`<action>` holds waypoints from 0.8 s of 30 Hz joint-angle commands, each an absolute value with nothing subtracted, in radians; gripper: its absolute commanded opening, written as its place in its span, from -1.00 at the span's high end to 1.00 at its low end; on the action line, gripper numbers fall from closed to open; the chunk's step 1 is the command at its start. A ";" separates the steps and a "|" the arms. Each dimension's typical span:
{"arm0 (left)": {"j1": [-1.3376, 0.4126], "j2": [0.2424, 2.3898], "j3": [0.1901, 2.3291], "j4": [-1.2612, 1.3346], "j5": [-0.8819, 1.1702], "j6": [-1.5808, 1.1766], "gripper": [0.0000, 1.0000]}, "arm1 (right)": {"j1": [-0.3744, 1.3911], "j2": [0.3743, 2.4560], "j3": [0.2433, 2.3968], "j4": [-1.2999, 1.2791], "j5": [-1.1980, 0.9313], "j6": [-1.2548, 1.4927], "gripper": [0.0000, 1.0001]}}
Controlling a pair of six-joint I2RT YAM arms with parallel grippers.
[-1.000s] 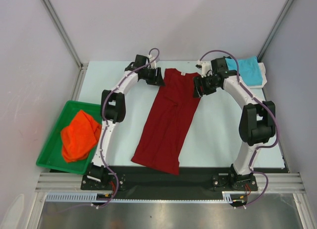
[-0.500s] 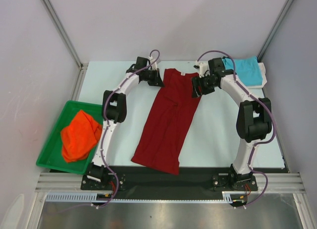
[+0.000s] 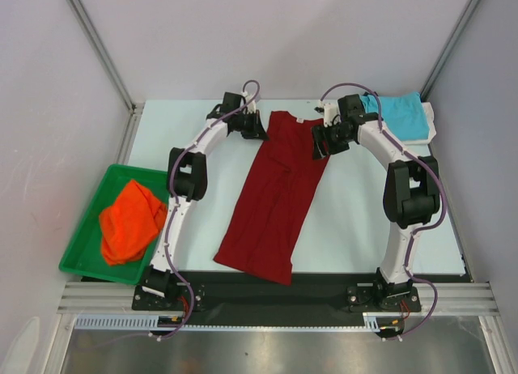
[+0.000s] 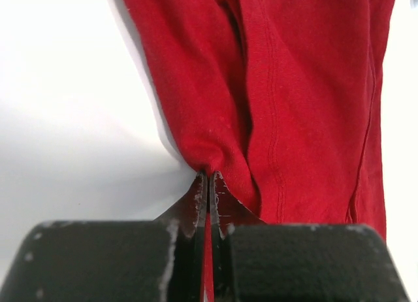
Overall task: Fold and stack the t-shirts
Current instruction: Fold the tshirt
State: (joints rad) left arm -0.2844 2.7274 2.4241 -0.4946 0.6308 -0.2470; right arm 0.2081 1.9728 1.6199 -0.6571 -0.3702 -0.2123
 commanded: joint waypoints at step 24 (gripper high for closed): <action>-0.173 2.689 2.496 -0.517 0.426 -0.161 0.99 | 0.249 2.023 1.716 -0.632 -0.344 -0.233 -0.33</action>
State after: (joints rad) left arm -0.1749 2.7274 2.4649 -0.5114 0.4686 -0.1978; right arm 0.2398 2.0148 1.6672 -0.6533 -0.3531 -0.2192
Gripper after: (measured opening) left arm 0.011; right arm 0.664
